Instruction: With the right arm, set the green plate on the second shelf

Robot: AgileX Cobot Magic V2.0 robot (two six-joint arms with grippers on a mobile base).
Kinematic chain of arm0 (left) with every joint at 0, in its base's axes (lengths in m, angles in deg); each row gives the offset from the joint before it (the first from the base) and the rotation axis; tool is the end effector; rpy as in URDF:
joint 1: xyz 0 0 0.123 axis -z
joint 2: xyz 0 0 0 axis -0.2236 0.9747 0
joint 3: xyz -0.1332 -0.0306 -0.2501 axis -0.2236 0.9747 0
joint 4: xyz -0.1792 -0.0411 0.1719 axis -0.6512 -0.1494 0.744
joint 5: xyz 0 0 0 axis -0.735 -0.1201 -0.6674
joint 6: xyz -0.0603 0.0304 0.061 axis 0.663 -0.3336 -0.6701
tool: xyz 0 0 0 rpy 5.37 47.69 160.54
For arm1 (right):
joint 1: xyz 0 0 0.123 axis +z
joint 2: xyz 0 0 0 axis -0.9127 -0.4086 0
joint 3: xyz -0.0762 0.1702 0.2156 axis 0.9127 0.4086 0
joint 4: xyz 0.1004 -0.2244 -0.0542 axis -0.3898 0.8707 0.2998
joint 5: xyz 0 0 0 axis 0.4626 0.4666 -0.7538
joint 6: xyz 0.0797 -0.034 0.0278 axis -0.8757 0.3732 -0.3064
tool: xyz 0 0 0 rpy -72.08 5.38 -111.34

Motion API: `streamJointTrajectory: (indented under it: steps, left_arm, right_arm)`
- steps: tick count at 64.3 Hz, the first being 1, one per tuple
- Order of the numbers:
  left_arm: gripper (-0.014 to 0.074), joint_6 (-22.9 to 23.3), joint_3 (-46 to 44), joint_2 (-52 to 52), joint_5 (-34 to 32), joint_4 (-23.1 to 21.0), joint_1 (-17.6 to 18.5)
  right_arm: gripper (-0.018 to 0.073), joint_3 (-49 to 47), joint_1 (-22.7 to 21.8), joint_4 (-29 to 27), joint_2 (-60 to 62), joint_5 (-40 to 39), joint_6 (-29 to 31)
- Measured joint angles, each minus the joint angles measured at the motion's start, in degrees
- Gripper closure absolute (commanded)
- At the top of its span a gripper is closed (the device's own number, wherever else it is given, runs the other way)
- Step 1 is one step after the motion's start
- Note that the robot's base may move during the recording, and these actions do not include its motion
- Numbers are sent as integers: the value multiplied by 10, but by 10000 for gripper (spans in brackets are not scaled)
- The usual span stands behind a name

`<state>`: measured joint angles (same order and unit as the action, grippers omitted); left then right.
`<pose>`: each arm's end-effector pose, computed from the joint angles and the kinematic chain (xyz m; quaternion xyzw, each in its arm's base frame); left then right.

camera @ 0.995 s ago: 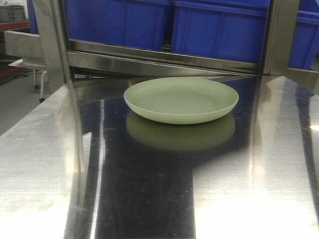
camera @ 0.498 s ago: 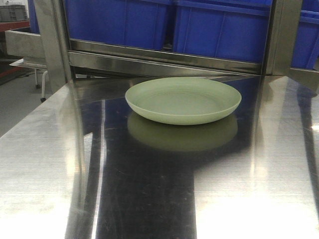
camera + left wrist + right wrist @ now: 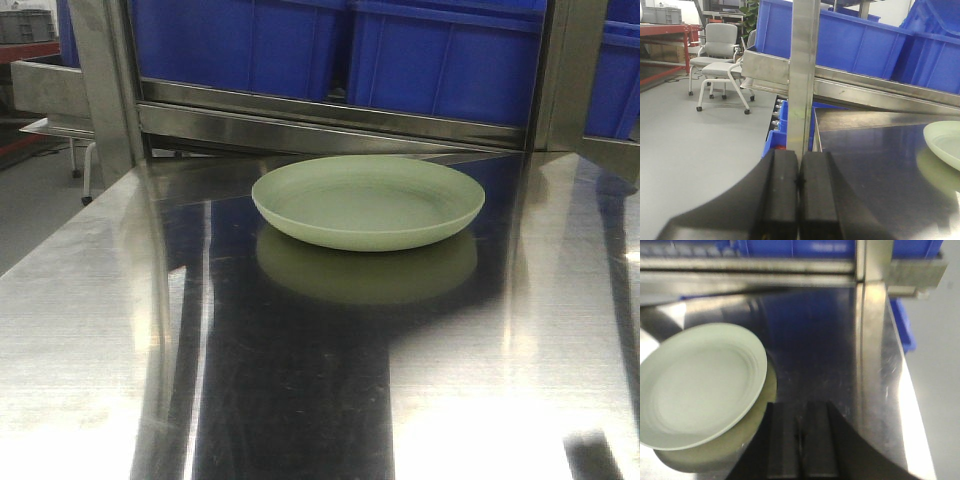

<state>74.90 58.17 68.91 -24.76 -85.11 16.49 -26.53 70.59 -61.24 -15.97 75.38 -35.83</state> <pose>0.0563 -0.0034 0.2056 -0.0023 0.6989 -0.0451 0.7138 0.2114 0.0224 0.3319 0.0424 0.8518 0.1004 0.5124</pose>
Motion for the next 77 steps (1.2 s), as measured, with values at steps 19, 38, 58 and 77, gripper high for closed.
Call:
streamJointTrajectory:
  steps: [19,38,58,77]
  left_arm:
    - [465,0,0,0,0,0,0]
    - [465,0,0,0,0,0,0]
    - [465,0,0,0,0,0,0]
    - [465,0,0,0,0,0,0]
  right_arm:
    - [305,-236,11,-59,-297,154,48]
    - [258,-359,46,-83,-451,173,64]
    - [205,-402,54,-83,-524,164,75]
    - [214,-406,54,-83,-567,163,76]
